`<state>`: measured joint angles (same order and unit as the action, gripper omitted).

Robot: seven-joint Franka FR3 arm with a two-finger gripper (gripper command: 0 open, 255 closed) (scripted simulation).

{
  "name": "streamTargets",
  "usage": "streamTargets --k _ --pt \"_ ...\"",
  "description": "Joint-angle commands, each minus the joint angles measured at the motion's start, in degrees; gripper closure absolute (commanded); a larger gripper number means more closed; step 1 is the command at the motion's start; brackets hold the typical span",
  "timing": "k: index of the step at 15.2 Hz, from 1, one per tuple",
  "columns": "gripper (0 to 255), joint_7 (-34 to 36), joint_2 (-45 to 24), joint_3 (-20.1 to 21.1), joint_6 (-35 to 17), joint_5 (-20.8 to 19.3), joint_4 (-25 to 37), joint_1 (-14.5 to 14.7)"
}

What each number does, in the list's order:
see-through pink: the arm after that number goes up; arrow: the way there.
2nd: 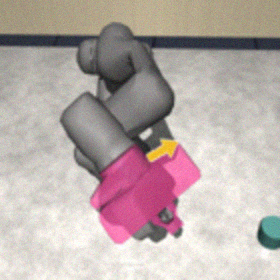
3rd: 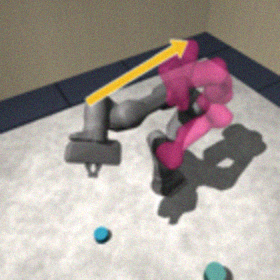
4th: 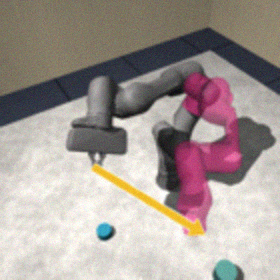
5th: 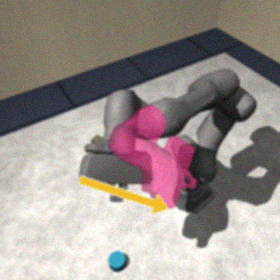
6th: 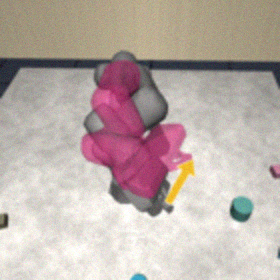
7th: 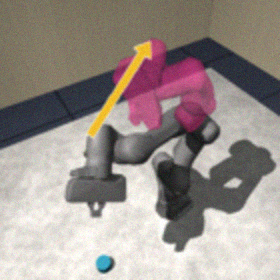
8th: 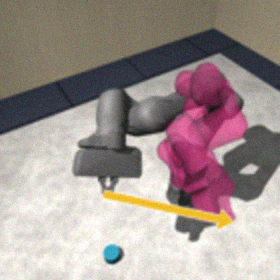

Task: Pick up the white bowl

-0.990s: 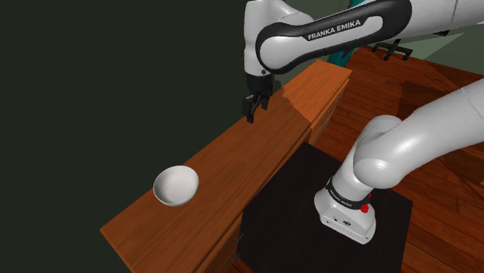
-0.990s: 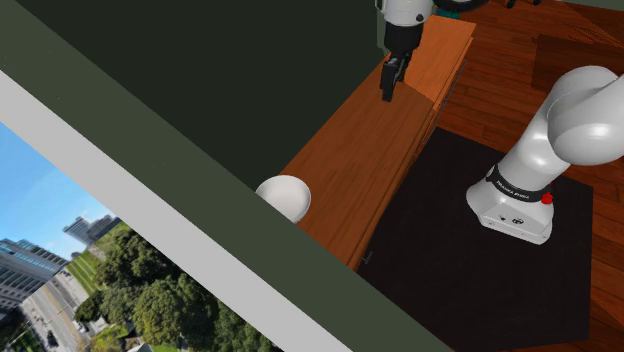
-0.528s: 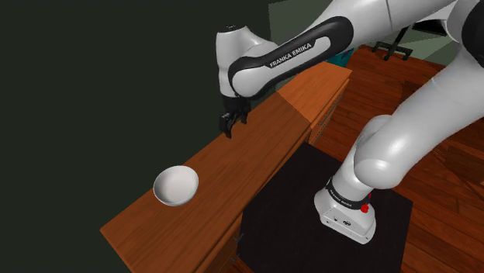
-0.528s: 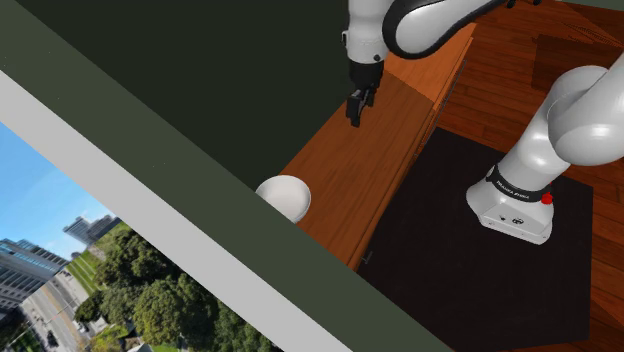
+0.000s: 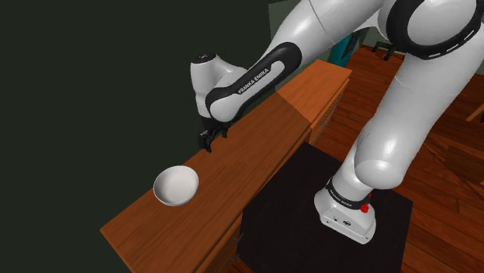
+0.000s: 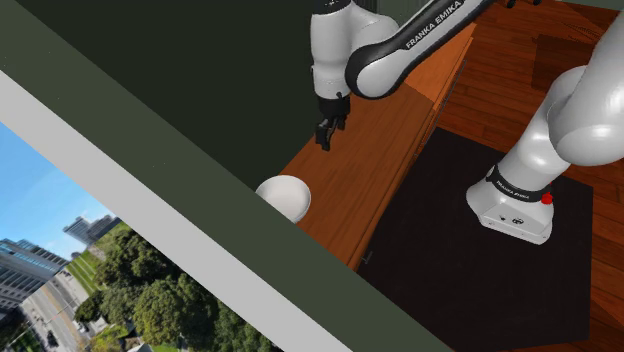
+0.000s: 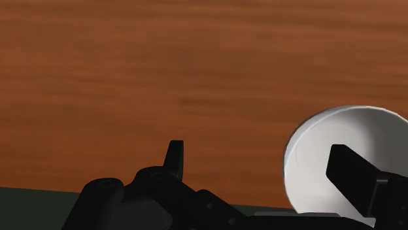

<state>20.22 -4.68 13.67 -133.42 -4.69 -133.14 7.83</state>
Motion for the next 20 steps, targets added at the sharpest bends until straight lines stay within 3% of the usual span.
streamTargets --k 1,11,20 --pt "0 2.47 -4.67 0.22 -1.69 -1.89 2.90 0.75" --pt "0 11.51 -27.22 -2.12 -5.29 -9.37 21.37 7.01" --pt "0 12.64 -32.28 -3.38 -9.04 -10.80 22.64 7.97"
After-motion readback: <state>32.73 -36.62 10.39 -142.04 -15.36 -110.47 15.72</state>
